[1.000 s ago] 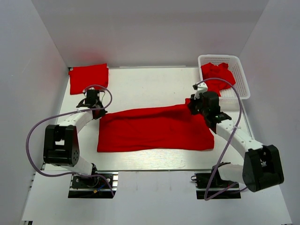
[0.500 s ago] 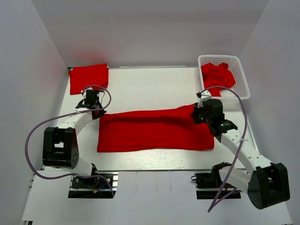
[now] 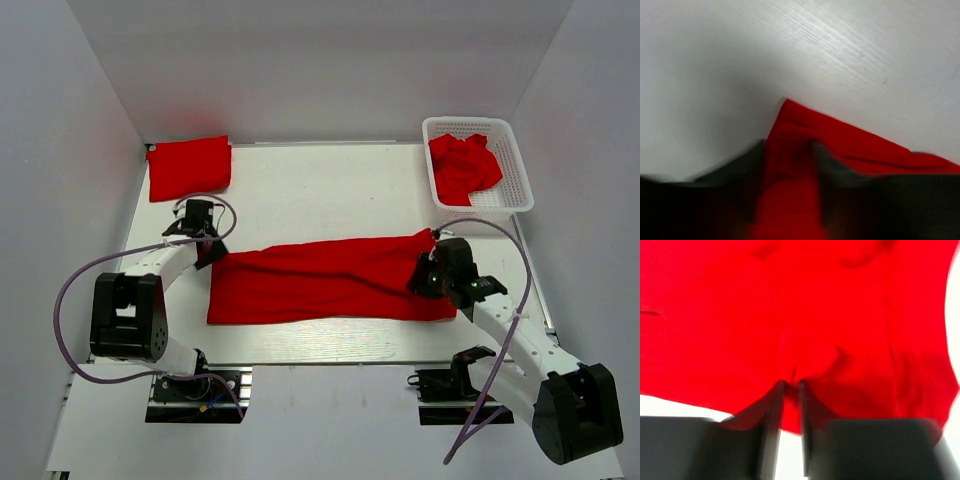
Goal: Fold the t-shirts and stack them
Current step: Fold the other side of the tshirt into a rectangle
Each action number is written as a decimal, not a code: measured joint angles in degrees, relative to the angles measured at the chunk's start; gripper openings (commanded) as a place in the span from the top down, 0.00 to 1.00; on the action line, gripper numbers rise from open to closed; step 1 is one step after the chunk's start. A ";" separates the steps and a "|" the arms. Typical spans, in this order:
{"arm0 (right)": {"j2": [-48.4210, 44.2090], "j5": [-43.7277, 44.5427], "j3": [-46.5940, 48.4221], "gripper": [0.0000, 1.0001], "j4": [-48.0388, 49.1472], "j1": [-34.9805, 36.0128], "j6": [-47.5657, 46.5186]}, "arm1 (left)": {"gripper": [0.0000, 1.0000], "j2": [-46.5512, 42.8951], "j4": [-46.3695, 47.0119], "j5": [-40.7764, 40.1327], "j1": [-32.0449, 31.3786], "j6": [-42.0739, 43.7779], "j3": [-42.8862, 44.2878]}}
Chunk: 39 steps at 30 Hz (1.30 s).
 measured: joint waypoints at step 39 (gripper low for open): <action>10.69 -6.21 4.20 0.10 8.61 -0.04 1.31 | 0.52 2.43 4.04 19.67 -3.26 -0.24 -3.69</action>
